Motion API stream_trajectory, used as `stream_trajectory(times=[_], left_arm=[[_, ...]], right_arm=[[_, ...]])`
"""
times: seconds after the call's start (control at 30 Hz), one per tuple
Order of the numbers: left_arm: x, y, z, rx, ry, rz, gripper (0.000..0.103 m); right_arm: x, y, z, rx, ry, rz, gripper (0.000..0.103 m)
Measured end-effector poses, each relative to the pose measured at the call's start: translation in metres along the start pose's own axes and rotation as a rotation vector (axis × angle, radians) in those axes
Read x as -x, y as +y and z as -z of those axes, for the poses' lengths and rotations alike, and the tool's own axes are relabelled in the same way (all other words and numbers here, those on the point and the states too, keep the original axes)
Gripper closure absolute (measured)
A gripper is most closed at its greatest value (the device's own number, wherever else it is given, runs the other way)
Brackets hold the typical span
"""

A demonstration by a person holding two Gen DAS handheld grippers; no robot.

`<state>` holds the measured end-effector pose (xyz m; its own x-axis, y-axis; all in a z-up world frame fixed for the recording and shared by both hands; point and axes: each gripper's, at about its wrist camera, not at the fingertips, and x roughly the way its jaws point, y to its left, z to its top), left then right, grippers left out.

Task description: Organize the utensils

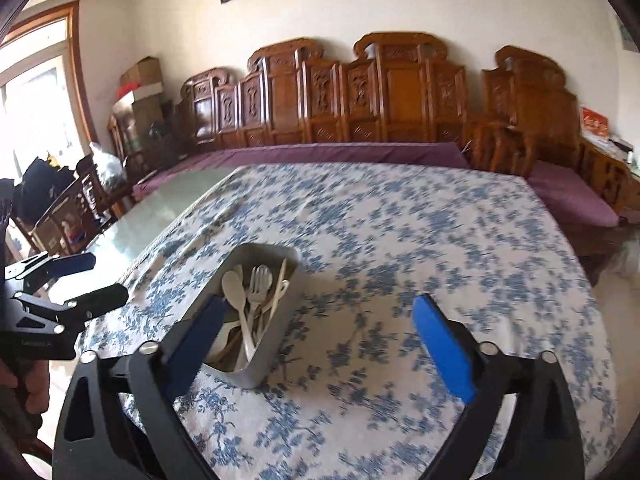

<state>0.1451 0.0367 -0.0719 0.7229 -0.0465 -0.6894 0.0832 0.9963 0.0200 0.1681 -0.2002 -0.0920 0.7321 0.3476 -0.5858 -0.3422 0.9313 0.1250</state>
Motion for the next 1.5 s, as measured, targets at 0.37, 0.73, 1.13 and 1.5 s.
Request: stream_trajectory(times=[0.37, 0.73, 1.13, 1.5], left_arm=[[0.05, -0.034, -0.004, 0.036, -0.109, -0.004, 0.008], [0.094, -0.053, -0.015, 0.041, -0.212, -0.014, 0.008], [0.106, -0.057, -0.013, 0.043, -0.245, -0.009, 0.008], [0.104, -0.055, -0.01, 0.059, -0.242, -0.007, 0.008]], right_arm=[[0.082, -0.018, 0.001, -0.033, -0.112, 0.093, 0.003], [0.139, -0.016, -0.01, -0.014, -0.228, 0.135, 0.003], [0.144, -0.013, -0.01, -0.008, -0.242, 0.134, 0.003], [0.141, -0.011, -0.01, -0.007, -0.237, 0.135, 0.003]])
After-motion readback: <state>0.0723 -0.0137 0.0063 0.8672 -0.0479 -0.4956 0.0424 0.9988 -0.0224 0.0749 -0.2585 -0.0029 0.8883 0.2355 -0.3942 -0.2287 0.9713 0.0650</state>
